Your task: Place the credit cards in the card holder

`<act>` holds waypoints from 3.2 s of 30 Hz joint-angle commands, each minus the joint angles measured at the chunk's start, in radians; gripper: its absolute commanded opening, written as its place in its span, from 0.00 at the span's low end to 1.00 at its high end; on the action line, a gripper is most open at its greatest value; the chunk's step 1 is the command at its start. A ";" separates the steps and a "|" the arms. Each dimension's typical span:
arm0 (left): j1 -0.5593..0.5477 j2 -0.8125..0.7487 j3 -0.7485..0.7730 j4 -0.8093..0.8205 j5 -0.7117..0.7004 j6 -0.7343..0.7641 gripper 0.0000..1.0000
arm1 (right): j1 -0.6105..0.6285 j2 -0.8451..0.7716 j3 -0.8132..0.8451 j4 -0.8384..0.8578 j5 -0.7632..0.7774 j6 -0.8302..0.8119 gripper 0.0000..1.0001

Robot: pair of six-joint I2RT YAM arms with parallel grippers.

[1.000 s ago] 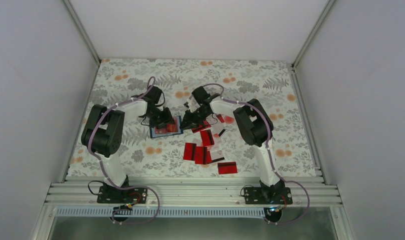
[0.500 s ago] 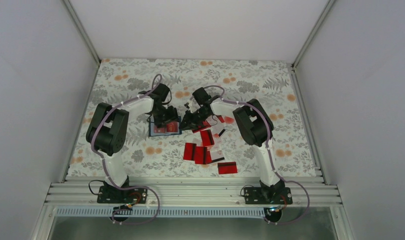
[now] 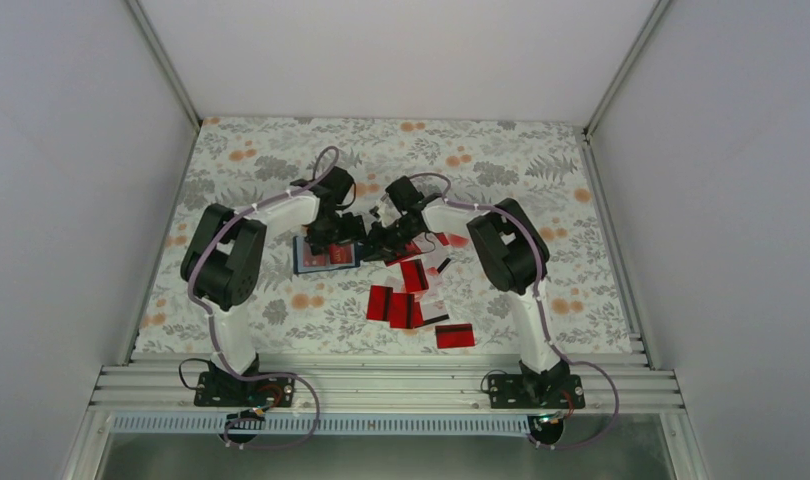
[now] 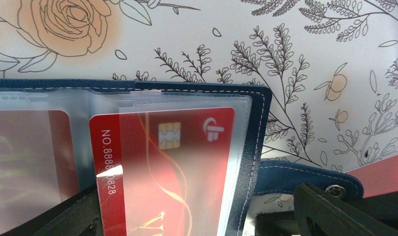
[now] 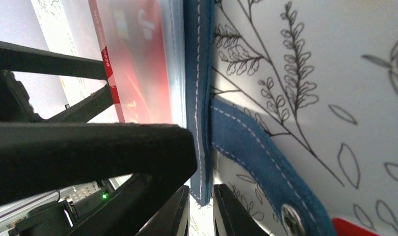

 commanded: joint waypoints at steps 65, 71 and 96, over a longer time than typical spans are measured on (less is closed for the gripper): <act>0.282 -0.380 -0.374 0.154 0.179 0.386 0.75 | 0.030 -0.135 0.067 -0.053 0.005 -0.135 0.14; 0.337 -0.307 -0.351 0.169 0.205 0.444 0.74 | 0.034 -0.087 0.123 -0.068 -0.008 -0.147 0.14; 0.355 -0.179 -0.343 0.207 0.345 0.498 0.66 | 0.035 0.077 0.022 -0.087 0.167 -0.203 0.12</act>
